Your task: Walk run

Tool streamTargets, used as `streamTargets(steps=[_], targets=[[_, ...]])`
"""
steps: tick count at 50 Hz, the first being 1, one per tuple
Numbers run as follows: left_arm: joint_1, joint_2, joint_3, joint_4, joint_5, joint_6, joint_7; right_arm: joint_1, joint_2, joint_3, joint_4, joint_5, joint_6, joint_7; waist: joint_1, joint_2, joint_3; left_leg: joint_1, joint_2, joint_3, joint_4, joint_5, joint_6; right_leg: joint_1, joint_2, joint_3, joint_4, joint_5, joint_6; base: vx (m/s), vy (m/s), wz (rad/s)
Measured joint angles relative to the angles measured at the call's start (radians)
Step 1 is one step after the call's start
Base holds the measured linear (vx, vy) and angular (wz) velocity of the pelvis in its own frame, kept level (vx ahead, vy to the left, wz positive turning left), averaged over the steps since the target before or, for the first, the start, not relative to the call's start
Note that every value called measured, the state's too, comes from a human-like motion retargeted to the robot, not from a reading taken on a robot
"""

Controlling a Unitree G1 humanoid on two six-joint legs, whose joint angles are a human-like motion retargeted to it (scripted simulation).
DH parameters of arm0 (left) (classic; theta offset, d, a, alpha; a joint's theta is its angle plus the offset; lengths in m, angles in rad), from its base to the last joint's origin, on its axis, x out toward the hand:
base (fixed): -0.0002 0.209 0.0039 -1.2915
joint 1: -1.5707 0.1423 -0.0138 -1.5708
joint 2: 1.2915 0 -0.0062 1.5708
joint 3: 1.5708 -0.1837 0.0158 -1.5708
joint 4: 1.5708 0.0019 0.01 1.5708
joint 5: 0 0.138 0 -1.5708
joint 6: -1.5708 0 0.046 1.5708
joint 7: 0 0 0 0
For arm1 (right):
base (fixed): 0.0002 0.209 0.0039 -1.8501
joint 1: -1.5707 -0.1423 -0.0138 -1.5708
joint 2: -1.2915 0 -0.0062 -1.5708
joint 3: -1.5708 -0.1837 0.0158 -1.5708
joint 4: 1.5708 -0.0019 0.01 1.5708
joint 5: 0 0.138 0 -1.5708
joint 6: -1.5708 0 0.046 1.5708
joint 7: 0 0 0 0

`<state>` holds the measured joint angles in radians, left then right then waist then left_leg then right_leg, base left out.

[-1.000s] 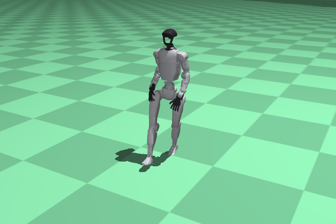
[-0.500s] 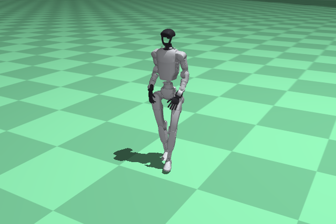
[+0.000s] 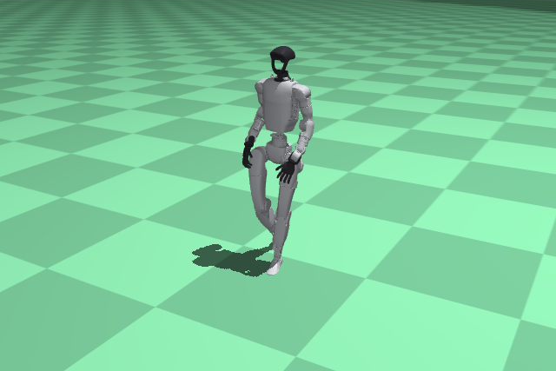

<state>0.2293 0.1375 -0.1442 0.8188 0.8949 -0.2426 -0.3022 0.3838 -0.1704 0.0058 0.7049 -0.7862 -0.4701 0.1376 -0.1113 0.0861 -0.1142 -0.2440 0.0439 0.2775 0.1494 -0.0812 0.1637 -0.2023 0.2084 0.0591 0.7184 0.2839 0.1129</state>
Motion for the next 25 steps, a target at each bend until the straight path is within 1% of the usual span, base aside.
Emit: streamTargets(steps=[2, 3, 5, 8, 10, 12, 15, 17, 18, 20, 22, 23, 25], targets=[[0.005, 0.0, -0.01, 0.003, -0.003, -0.01, 0.024, 0.013, 0.007, -0.005, -0.018, 0.054, -0.036, -0.044, -0.045, 0.019, 0.012, 0.045, -0.015, -0.034, -0.025, -0.013, -0.002, -0.067, -0.018, 0.0, -0.053, -0.113, -0.013, 0.74, -0.07, 0.82], [0.01, -0.002, -0.013, 0.004, -0.001, -0.016, 0.038, 0.02, 0.008, -0.004, -0.028, 0.071, -0.052, -0.066, -0.06, 0.02, 0.015, 0.068, -0.027, -0.041, -0.035, -0.023, -0.003, -0.093, -0.04, 0.001, -0.105, -0.149, -0.009, 0.85, -0.12, 0.55], [0.022, -0.005, -0.019, 0.006, 0.008, -0.024, 0.055, 0.032, 0.009, -0.002, -0.047, 0.089, -0.076, -0.101, -0.082, 0.011, 0.02, 0.116, -0.059, -0.046, -0.054, -0.045, -0.004, -0.131, -0.096, -0.01, -0.24, -0.172, 0.009, 0.68, -0.11, 0.35], [0.028, -0.007, -0.027, 0.021, 0.019, -0.021, 0.052, 0.038, 0.009, 0.001, -0.063, 0.082, -0.08, -0.102, -0.106, -0.024, 0.037, 0.197, -0.116, -0.055, -0.072, -0.081, -0.007, -0.171, -0.186, -0.033, -0.445, -0.196, -0.007, 0.76, -0.18, 0.33], [0.024, -0.009, -0.028, 0.036, 0.016, -0.014, 0.032, 0.037, 0.007, 0.006, -0.067, 0.069, -0.064, -0.084, -0.12, -0.036, 0.05, 0.25, -0.136, -0.07, -0.079, -0.103, -0.014, -0.197, -0.218, -0.035, -0.569, -0.238, -0.024, 0.66, -0.15, 0.44], [0.015, -0.009, -0.028, 0.047, 0.015, -0.005, 0.006, 0.035, 0.003, 0.009, -0.068, 0.059, -0.046, -0.069, -0.133, -0.028, 0.058, 0.295, -0.133, -0.091, -0.081, -0.123, -0.029, -0.227, -0.228, -0.042, -0.684, -0.269, -0.031, 0.81, -0.2, 0.45], [0.002, -0.005, -0.024, 0.05, 0.034, 0.001, -0.019, 0.028, 0.003, 0.013, -0.067, 0.063, -0.024, -0.058, -0.129, -0.009, 0.048, 0.338, -0.122, -0.095, -0.075, -0.145, -0.058, -0.25, -0.229, -0.093, -0.806, -0.294, -0.009, 0.79, -0.24, 0.18], [0.009, -0.002, -0.033, 0.044, 0.05, -0.006, -0.009, 0.036, 0.009, 0.013, -0.073, 0.069, -0.023, -0.045, -0.15, 0.002, 0.046, 0.37, -0.114, -0.12, -0.056, -0.131, -0.087, -0.243, -0.221, -0.08, -0.769, -0.281, -0.058, 0.96, -0.37, 0.56], [0.005, 0.001, -0.033, 0.046, 0.064, -0.012, 0.001, 0.024, 0.012, 0.008, -0.07, 0.081, -0.018, -0.026, -0.154, 0.002, 0.038, 0.369, -0.113, -0.125, -0.037, -0.114, -0.105, -0.252, -0.219, -0.081, -0.736, -0.273, -0.1, 1.0, -0.41, 0.65], [0.007, 0.002, -0.037, 0.053, 0.078, -0.015, 0.017, 0.023, 0.022, -0.001, -0.075, 0.108, -0.012, -0.018, -0.177, 0.014, 0.026, 0.38, -0.099, -0.152, 0.004, -0.041, -0.154, -0.247, -0.224, -0.135, -0.691, -0.222, -0.127, 0.91, -0.38, 0.86], [0.01, -0.005, -0.024, 0.067, 0.078, -0.01, 0.025, 0.022, 0.034, -0.008, -0.08, 0.146, -0.01, -0.027, -0.203, 0.021, 0.012, 0.374, -0.082, -0.187, 0.075, 0.11, -0.223, -0.222, -0.213, -0.092, -0.66, -0.167, -0.127, 0.9, -0.41, 0.78], [0.013, -0.012, -0.013, 0.073, 0.073, -0.008, 0.026, 0.021, 0.036, -0.009, -0.08, 0.159, -0.01, -0.021, -0.197, 0.019, 0.005, 0.365, -0.081, -0.191, 0.124, 0.212, -0.258, -0.208, -0.218, -0.084, -0.64, -0.155, -0.129, 0.98, -0.47, 0.33], [0.016, -0.022, -0.006, 0.083, 0.055, -0.01, 0.024, 0.018, 0.029, -0.015, -0.079, 0.158, 0.001, 0.017, -0.19, 0.009, -0.002, 0.314, -0.08, -0.21, 0.276, 0.402, -0.329, -0.169, -0.232, -0.081, -0.611, -0.175, -0.15, 0.85, -0.4, 0.21]])
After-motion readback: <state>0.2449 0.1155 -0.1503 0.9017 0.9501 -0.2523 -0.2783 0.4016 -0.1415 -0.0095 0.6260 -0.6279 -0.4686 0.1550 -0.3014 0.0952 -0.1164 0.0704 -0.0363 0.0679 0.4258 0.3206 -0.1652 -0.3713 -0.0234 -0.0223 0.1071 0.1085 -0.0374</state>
